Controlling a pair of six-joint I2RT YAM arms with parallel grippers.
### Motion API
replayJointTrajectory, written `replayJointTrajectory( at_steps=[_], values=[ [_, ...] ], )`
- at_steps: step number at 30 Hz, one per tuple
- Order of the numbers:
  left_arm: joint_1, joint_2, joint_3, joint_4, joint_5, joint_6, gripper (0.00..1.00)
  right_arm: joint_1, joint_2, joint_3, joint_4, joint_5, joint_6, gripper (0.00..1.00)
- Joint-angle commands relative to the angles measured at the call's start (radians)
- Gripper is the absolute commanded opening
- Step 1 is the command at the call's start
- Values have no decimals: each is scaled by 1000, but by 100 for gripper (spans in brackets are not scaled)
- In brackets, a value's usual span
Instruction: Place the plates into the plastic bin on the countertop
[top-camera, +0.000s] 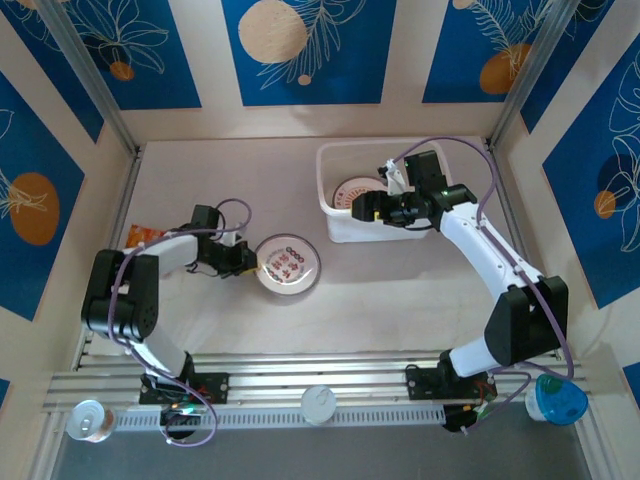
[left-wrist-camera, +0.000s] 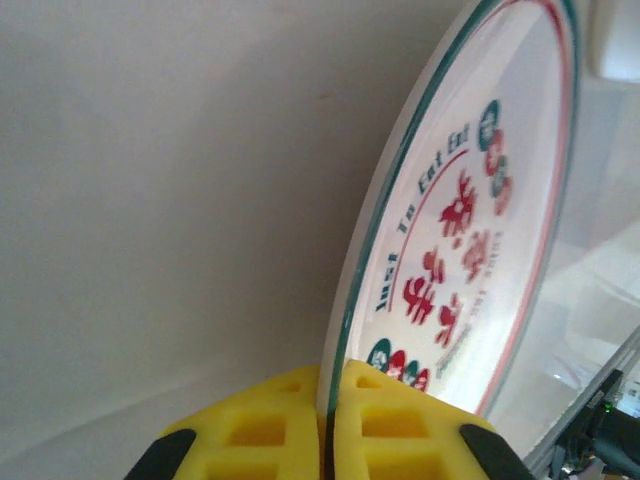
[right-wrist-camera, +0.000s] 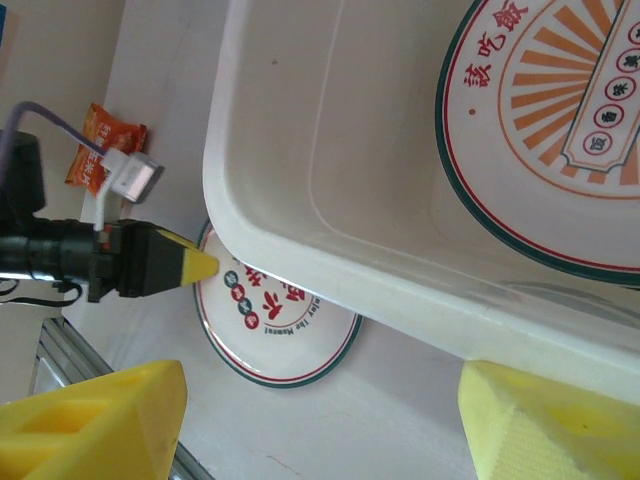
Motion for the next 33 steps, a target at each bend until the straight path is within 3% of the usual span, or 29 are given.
replayJointTrajectory(
  at_steps=[1, 11, 18, 24, 33],
  values=[
    [-8, -87, -7, -72, 1, 17, 1, -11, -40, -47, -17, -11, 19, 73],
    [-8, -325, -52, -112, 72, -46, 0, -12, -91, -180, 55, -142, 83, 75],
    [-29, -448, -91, -121, 90, -98, 0, 40, -132, -254, 108, -162, 107, 76],
    [-61, -502, -92, -104, 90, -141, 0, 78, -159, -334, 266, -226, 205, 77],
    [-118, -526, -63, -88, 85, -168, 0, 154, -91, -332, 288, -197, 219, 73]
  ],
)
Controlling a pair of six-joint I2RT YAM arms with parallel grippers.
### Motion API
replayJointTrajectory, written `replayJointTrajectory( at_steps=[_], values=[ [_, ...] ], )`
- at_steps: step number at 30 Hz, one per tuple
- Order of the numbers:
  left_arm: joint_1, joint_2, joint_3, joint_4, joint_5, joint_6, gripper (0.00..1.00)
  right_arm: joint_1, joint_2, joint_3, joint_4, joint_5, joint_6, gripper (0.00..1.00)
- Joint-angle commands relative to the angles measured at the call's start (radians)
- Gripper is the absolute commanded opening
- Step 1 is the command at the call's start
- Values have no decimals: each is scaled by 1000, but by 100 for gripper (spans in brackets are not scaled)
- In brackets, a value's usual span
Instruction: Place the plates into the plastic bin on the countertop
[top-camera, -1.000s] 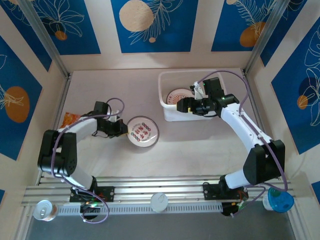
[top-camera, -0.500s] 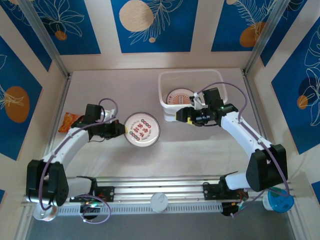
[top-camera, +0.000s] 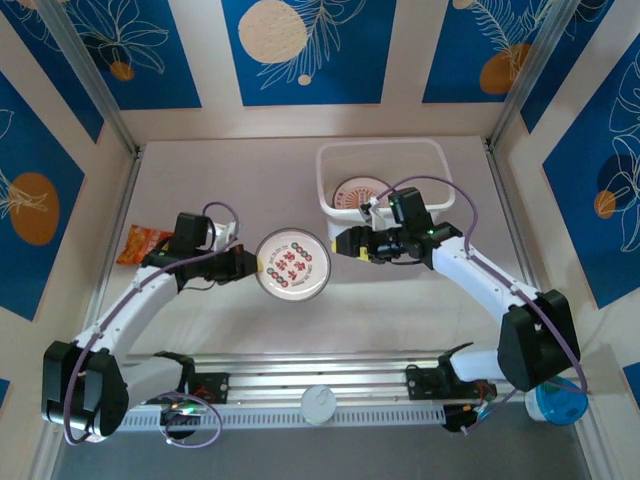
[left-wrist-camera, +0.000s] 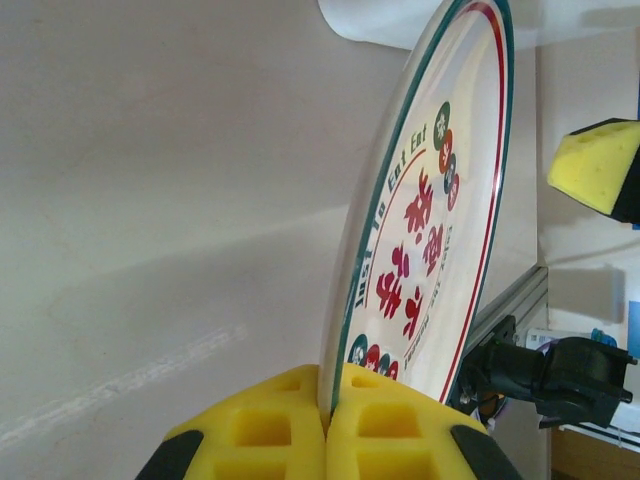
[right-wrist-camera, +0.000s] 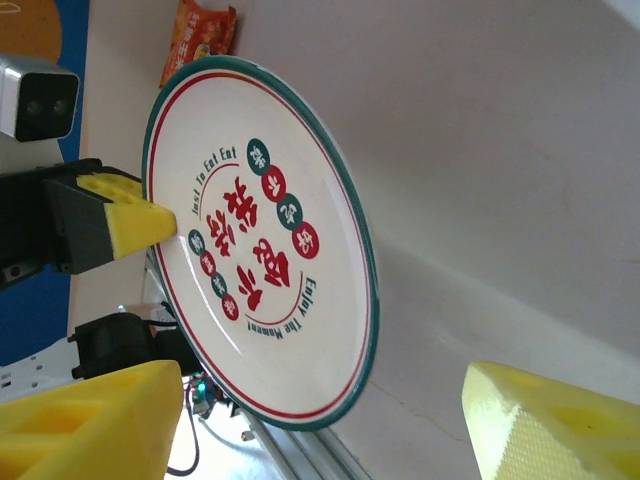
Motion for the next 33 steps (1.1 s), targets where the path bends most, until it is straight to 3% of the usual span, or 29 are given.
replayJointTrajectory(
  at_steps=[1, 13, 21, 26, 31, 33],
  values=[
    [-19, -34, 30, 32, 39, -18, 0, 14, 26, -7, 24, -3, 31, 72],
    [-42, -36, 21, 91, 65, -27, 0, 69, 92, -7, 59, -18, 56, 49],
    [-44, -25, 37, 91, 71, -22, 0, 88, 110, 4, 66, -34, 62, 21],
    [-44, -34, 48, 66, 63, -15, 1, 91, 83, 7, 63, -33, 63, 13],
    [-43, -67, 89, 6, 40, 22, 26, 95, 22, 46, 0, -19, 65, 8],
    [-41, -76, 128, -36, 20, 56, 45, 94, -22, 68, -26, 6, 69, 6]
  ],
)
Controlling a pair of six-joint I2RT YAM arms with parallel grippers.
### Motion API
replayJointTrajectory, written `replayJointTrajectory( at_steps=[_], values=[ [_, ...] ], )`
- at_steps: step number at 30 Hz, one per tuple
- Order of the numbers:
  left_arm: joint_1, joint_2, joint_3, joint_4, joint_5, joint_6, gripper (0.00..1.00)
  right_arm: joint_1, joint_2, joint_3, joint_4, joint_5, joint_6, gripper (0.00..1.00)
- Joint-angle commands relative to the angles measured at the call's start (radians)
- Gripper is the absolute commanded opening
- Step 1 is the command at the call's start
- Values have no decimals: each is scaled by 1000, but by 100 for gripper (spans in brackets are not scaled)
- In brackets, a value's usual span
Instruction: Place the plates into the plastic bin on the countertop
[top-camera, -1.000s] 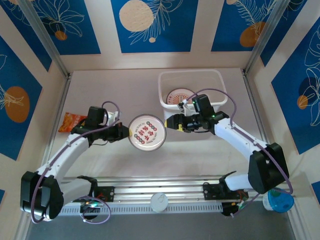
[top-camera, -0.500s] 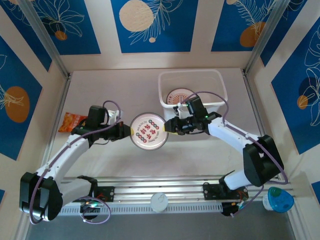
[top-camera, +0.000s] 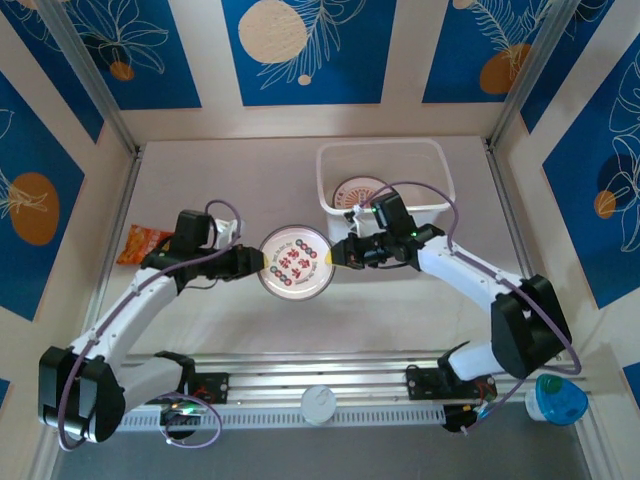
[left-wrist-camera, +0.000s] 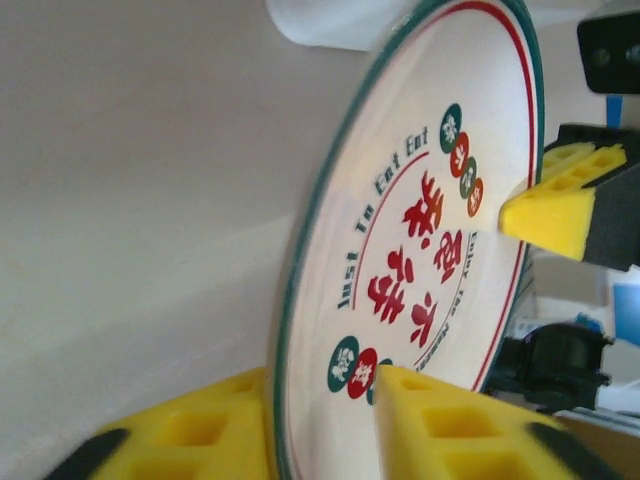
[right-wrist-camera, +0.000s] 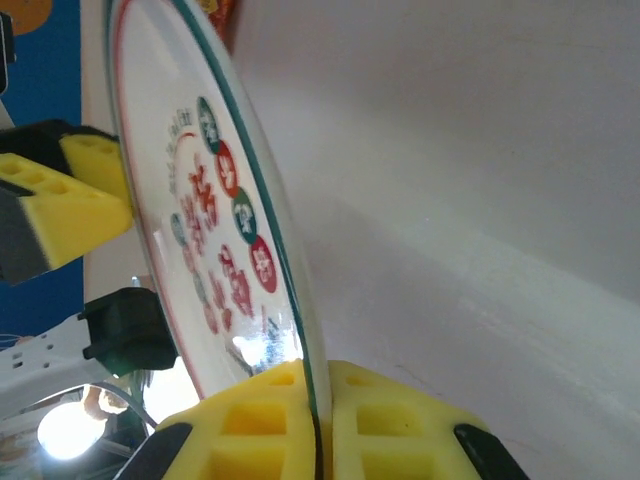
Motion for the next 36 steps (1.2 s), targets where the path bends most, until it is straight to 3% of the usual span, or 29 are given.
replayJointTrajectory(
  at_steps=[1, 5, 10, 15, 19, 23, 36],
  values=[
    [-8, -46, 111, -49, 2, 60, 51, 0, -85, 69, -69, 28, 7, 6],
    [13, -43, 207, -72, -28, 107, 64, -65, -134, 140, -119, 24, -6, 3],
    [52, -1, 284, -73, -31, 134, 68, -218, -96, 326, -239, -19, -101, 3],
    [78, 101, 305, -61, -28, 162, 69, -411, 71, 561, -363, -46, -220, 2],
    [91, 191, 318, -12, -16, 153, 70, -504, 216, 708, -416, -66, -268, 2],
    [94, 280, 344, 14, -5, 141, 70, -538, 349, 803, -497, -55, -326, 2],
    [108, 385, 371, 3, 5, 159, 71, -524, 524, 759, -485, -31, -359, 2]
  ],
)
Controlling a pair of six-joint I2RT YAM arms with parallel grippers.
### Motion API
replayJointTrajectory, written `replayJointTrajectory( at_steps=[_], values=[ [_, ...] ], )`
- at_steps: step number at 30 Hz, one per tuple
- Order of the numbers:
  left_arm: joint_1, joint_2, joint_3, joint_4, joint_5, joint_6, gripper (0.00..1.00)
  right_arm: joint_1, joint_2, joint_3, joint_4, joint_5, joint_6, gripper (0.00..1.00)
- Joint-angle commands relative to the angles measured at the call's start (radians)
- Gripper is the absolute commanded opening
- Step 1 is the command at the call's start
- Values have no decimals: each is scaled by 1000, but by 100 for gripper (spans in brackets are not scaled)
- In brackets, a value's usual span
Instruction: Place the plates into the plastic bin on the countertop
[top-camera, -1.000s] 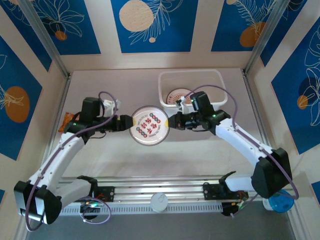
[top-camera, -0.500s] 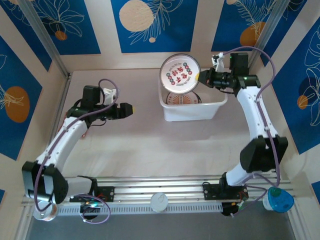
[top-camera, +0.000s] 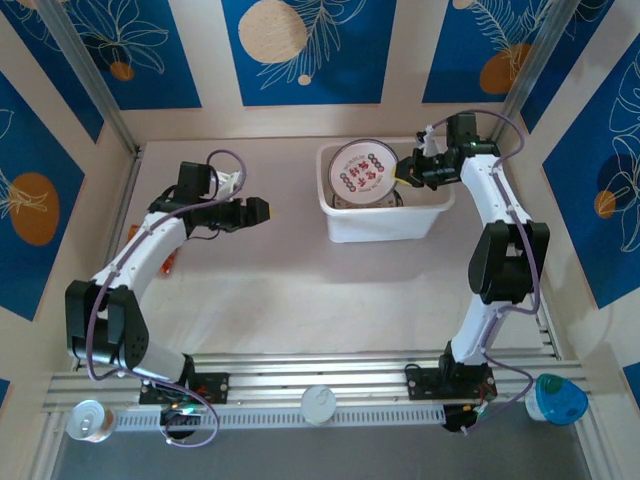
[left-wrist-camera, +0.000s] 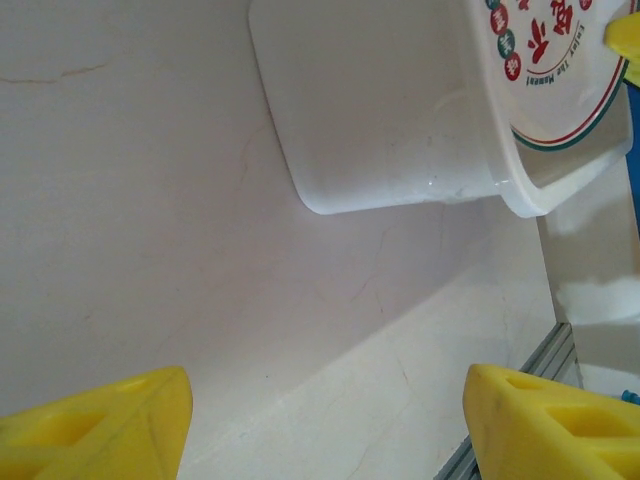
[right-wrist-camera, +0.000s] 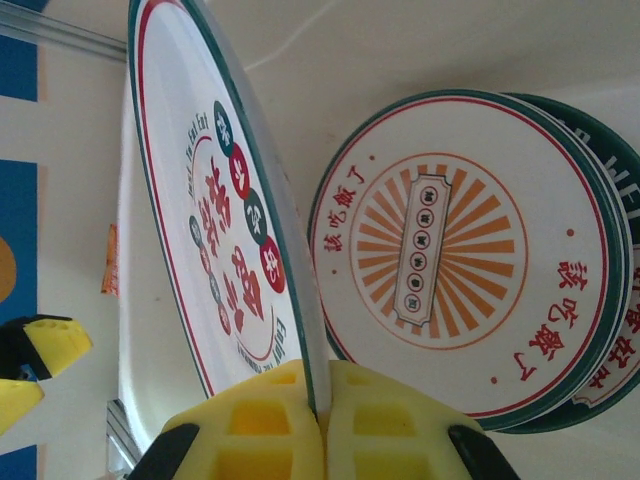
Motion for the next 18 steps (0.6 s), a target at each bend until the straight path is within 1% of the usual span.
replayJointTrajectory(
  at_steps=[1, 5, 9, 11, 14, 18],
  values=[
    [10, 5, -4, 11, 30, 20, 71, 7, 40, 0, -17, -15, -30, 2],
    [12, 4, -28, 17, 27, 19, 71, 8, 82, 3, -22, -12, -39, 2],
    [14, 10, -16, 19, 37, 15, 71, 4, 144, 34, -61, -29, -65, 3],
    [14, 2, -22, 23, 36, 17, 71, 7, 163, 30, -63, -15, -75, 3],
    [15, -10, -30, 14, 37, 23, 71, 4, 176, 19, -55, 5, -73, 6],
    [15, -23, -56, 14, 33, 26, 71, 9, 174, 2, -42, 49, -73, 15]
  ],
)
